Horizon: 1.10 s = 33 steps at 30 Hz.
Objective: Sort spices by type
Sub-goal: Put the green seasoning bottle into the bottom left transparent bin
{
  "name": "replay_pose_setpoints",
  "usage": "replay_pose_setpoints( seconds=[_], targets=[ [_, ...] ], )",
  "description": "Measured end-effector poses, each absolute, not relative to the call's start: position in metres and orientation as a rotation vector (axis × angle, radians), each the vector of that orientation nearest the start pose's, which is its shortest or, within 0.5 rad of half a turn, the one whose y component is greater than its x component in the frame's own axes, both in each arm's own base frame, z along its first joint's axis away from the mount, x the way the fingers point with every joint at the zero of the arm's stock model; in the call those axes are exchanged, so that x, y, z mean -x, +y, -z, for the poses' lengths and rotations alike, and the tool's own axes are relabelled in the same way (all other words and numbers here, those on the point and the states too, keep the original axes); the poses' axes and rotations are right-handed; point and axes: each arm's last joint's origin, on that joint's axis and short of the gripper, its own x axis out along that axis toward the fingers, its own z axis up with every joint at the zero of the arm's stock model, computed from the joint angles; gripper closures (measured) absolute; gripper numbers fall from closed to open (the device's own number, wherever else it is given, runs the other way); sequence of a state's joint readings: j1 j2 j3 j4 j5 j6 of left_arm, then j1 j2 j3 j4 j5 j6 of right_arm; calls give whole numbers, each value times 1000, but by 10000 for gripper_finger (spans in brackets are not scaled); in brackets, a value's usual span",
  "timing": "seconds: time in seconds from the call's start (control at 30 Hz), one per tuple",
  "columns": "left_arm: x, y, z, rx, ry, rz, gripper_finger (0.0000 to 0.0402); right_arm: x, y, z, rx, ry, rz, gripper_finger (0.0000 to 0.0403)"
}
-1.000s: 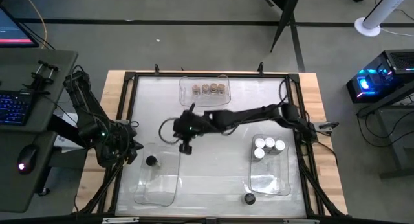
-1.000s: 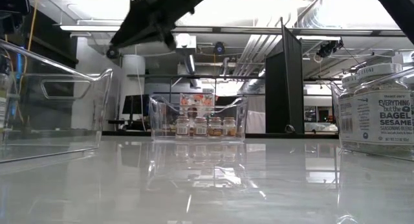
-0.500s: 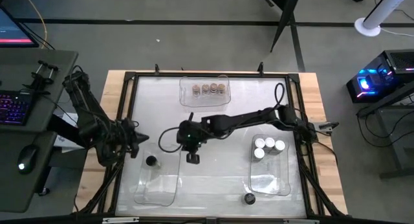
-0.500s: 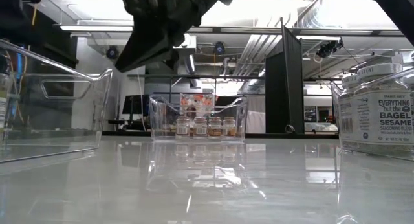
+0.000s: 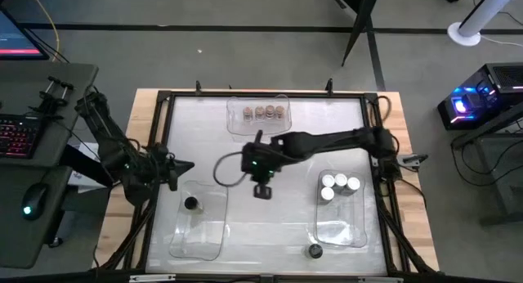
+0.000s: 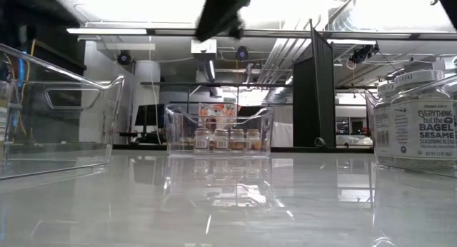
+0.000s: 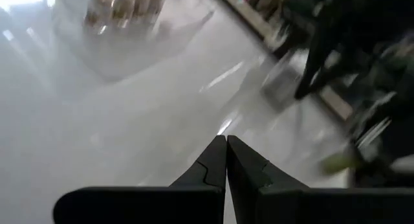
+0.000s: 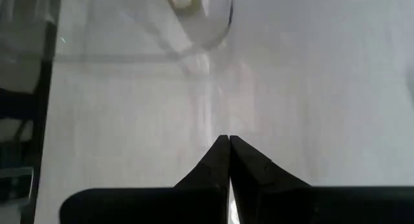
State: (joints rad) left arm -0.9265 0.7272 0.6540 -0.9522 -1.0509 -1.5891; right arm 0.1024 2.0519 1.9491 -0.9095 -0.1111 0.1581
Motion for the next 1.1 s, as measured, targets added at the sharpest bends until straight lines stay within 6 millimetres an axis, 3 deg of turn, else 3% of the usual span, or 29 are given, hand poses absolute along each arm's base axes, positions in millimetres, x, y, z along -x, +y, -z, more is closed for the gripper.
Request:
replay_pose_setpoints(
  seconds=[0.2, 0.43, 0.6, 0.8, 0.97, 1.1],
  targets=[
    [-120, -80, -278, 662, 182, -384, 401, -390, 79, -321, -44, 1163, 65, 387],
    [-177, -66, -313, 552, 7, -89, 401, -339, 122, -332, -42, 1345, 213, 328],
    [-218, -48, -314, 499, 148, 0, 401, -302, 155, -344, -91, 1344, 303, 285],
    [-248, -42, -322, 454, 231, 184, 401, -255, 177, -343, -384, 1394, 362, 250],
    [-248, -42, -326, 415, 226, 209, 401, -260, 193, -345, -723, 1218, 217, 220],
    [-243, -42, -325, 414, 257, 202, 401, -274, 206, -336, -753, 1167, 140, 186]
  ],
)
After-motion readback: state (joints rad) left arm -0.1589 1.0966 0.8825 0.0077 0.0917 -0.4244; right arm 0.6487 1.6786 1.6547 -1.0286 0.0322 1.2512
